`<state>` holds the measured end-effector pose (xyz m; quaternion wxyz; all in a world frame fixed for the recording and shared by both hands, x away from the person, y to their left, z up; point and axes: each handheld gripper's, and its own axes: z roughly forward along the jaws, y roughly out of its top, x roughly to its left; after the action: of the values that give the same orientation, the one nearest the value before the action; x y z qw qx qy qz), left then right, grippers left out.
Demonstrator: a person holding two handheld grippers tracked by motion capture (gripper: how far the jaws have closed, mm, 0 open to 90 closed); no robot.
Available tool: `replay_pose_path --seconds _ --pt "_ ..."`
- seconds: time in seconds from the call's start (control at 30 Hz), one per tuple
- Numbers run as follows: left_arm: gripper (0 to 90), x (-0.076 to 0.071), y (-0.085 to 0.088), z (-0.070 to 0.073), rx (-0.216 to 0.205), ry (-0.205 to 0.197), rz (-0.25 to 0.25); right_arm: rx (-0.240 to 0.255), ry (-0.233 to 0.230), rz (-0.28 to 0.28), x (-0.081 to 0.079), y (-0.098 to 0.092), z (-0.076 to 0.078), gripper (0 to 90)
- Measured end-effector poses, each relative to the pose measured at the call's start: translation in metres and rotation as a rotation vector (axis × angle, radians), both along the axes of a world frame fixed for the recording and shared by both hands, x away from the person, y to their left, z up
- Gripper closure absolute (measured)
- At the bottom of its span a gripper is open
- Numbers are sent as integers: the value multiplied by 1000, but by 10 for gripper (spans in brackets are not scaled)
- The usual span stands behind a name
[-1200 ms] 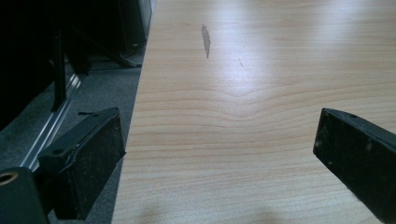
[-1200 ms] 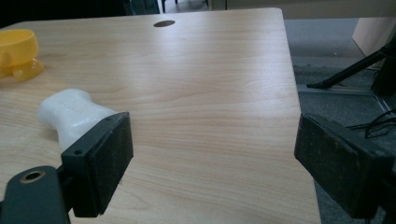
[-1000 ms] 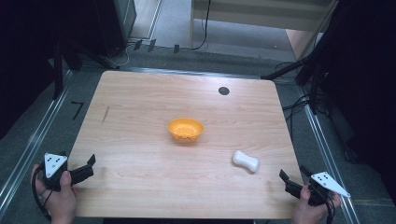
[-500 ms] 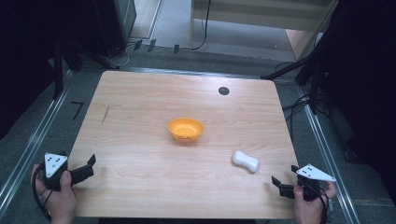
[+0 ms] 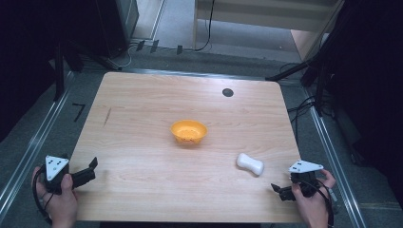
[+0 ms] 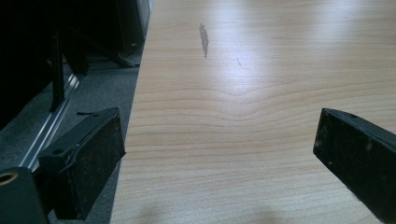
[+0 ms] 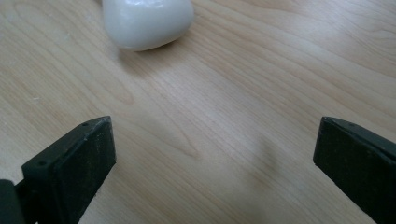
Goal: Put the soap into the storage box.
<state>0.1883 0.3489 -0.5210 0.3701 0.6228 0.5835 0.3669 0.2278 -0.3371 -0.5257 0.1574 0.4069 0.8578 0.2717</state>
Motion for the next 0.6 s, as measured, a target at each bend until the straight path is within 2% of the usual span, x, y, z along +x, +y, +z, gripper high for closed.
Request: replay_pose_path --seconds 0.03,0.1,0.13,0.2,0.27,0.4,0.43,0.47,0.6 --pt "23 0 0 0 1 1 1 -40 19 29 4 6 2 0" --pt "23 0 0 0 1 1 0 -49 22 27 4 7 2 0" --pt "23 0 0 0 2 0 1 -77 34 52 8 12 4 0" --pt "23 0 0 0 2 0 1 -87 42 63 10 14 4 0" --pt "23 0 0 0 4 1 0 -130 69 93 15 20 6 0" --pt "23 0 0 0 4 0 0 -145 93 121 19 24 9 5" --pt "23 0 0 0 3 0 0 -133 97 148 22 27 11 54" --pt "23 0 0 0 2 0 0 -134 105 149 22 29 12 63" --pt "23 0 0 0 3 0 -1 -158 102 165 26 34 15 63"
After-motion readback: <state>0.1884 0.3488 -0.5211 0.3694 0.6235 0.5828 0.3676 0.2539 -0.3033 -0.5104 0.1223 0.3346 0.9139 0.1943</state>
